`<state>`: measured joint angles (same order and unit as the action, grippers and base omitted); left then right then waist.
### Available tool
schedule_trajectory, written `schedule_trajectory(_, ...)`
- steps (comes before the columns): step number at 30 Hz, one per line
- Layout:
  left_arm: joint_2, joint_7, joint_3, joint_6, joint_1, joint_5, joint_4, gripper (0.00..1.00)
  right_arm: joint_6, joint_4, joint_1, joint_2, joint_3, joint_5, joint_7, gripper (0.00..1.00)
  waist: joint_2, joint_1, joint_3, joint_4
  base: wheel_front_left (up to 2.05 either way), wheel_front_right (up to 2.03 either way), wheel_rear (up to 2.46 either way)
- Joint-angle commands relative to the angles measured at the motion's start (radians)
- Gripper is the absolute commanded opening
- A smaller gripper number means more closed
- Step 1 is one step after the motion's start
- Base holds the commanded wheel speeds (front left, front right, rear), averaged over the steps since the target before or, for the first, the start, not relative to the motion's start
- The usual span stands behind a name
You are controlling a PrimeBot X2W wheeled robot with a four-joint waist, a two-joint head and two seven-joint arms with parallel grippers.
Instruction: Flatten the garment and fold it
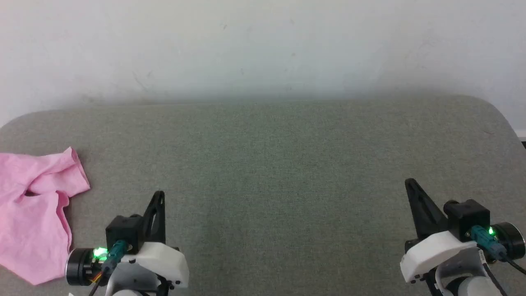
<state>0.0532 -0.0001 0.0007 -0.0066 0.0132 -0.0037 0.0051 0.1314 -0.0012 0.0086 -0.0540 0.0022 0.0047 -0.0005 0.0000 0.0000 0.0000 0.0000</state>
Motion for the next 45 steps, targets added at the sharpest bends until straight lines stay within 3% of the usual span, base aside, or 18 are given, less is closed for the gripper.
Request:
schedule_trajectory(1,-0.003,0.000,-0.001,0.007,-0.013,0.004,-0.005,0.00,-0.001,0.001,-0.009,0.004,-0.002,-0.005,0.000,0.00,0.0000,0.0000,0.000,0.000,0.00,0.00,0.00)
schedule_trajectory(20,-0.003,0.000,-0.001,0.007,-0.013,0.004,-0.005,0.00,-0.001,0.001,-0.009,0.004,-0.002,-0.005,0.000,0.00,0.0000,0.0000,0.000,0.000,0.00,0.00,0.00)
schedule_trajectory(21,0.000,0.000,0.000,0.000,0.000,0.000,0.000,1.00,0.000,0.000,0.000,0.000,0.000,0.000,0.000,1.00,0.0000,0.0000,0.000,0.000,0.00,0.00,0.00)
schedule_trajectory(45,0.000,-0.046,-0.013,-0.004,-0.019,-0.057,0.014,1.00,0.000,0.017,0.008,0.000,-0.019,0.025,-0.046,1.00,0.0000,0.0000,0.001,0.026,0.00,0.00,0.00)
